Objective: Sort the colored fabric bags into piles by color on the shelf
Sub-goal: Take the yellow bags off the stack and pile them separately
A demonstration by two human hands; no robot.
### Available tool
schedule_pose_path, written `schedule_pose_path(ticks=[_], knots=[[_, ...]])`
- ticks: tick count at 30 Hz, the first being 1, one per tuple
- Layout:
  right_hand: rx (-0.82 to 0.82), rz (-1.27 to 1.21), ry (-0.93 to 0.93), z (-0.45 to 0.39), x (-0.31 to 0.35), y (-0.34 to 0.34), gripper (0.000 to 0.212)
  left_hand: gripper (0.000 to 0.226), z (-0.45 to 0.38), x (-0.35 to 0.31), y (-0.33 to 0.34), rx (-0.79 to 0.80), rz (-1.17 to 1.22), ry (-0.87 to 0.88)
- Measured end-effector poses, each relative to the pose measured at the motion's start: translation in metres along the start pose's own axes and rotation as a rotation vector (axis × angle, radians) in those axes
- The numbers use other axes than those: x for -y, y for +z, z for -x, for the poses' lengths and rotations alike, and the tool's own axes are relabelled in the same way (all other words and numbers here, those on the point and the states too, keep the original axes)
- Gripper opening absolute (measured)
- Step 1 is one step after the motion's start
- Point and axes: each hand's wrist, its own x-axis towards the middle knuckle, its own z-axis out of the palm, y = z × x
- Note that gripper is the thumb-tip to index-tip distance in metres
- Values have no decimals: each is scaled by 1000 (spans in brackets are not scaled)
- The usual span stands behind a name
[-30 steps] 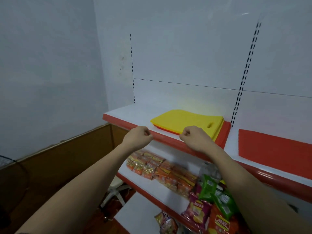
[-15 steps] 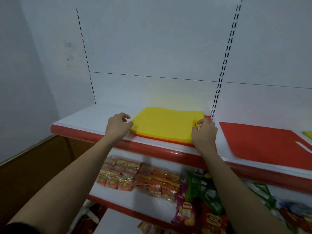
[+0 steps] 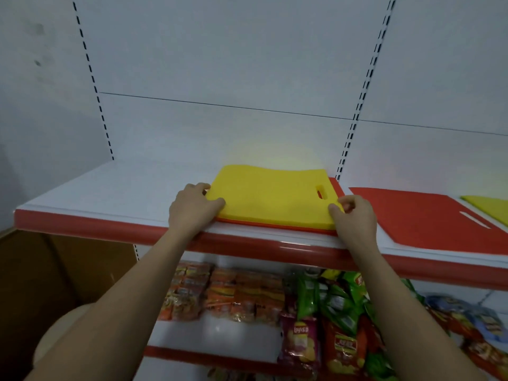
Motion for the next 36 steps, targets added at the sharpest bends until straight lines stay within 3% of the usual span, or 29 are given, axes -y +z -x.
schedule_pose_path(ticks=[9, 13, 21, 27, 31, 36], knots=[[-5, 106, -52, -1, -3, 2, 17, 60, -4, 0, 2, 36, -48, 19], [3, 181, -75, -1, 0, 0, 29, 65, -4, -1, 0, 65, -37, 21], [29, 207, -112, 1, 6, 3, 32, 41, -7, -4, -6, 104, 203, -131], [46, 282, -86, 2, 26, -2, 35, 38, -1, -17, -19, 82, 67, -98], [23, 148, -112, 2, 50, -17, 35, 16, -5, -33, -37, 21, 425, -117], [101, -64, -25, 6, 69, -57, 42, 18, -2, -46, -52, 165, 754, -96]])
